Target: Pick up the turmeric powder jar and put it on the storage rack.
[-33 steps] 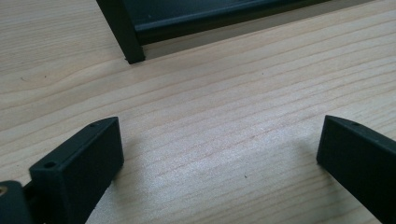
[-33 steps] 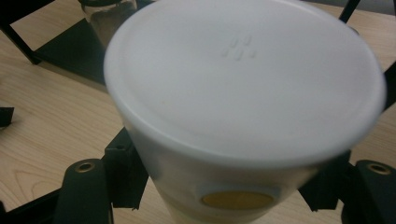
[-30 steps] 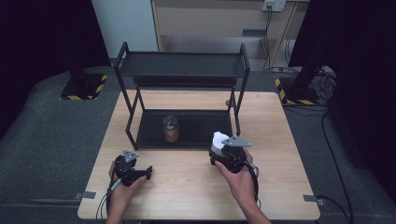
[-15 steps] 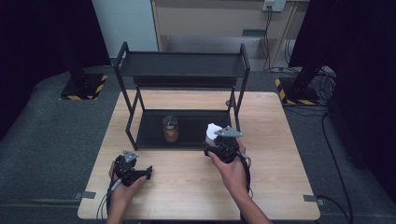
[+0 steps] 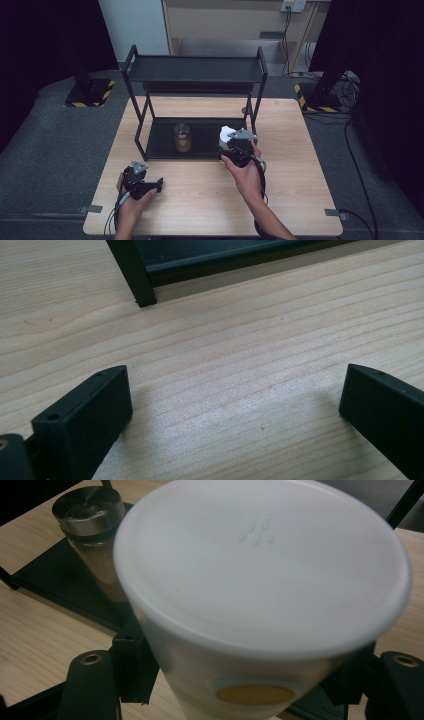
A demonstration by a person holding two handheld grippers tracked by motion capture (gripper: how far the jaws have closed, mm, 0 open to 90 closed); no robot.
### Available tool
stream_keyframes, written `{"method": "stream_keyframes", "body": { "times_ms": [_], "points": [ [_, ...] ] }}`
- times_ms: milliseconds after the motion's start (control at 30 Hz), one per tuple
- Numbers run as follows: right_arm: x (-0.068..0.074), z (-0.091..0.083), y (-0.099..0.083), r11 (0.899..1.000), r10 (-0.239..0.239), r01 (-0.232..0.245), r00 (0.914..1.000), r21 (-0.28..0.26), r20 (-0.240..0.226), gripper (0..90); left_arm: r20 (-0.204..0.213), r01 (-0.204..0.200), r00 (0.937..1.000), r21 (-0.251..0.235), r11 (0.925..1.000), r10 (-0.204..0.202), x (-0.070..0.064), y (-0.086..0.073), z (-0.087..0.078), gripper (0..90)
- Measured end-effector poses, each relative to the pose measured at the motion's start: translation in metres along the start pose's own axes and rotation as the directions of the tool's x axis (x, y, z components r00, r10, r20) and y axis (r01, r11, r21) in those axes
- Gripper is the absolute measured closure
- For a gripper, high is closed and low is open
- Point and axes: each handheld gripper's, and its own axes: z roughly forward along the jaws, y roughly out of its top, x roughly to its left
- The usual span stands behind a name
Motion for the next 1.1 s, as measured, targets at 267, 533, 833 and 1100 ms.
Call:
{"method": "stream_keyframes", "body": {
  "times_ms": [267,533,833,1100],
  "points": [
    [0.0,0.014,0.008,1.0,0.0,0.0,1.0,0.006,0.0,31.7,-0.003,0.003,1.0,0.0,1.0,-0.003,-0.001,0.0,0.0,0.0],
    [0.001,0.025,0.016,1.0,-0.005,0.005,1.0,0.003,0.004,31.7,-0.007,0.007,1.0,0.0,1.0,-0.007,-0.002,0.0,0.0,0.0],
    [0.004,0.038,0.021,1.0,-0.009,0.009,1.0,-0.003,0.003,31.7,-0.019,0.018,0.9997,0.0,0.9998,-0.018,-0.006,-0.001,-0.001,0.0],
    [0.005,0.051,0.025,1.0,-0.007,0.007,1.0,0.002,0.002,31.7,-0.021,0.02,0.9996,0.0,0.9998,-0.02,-0.008,-0.001,-0.001,0.0]
  ]
}}
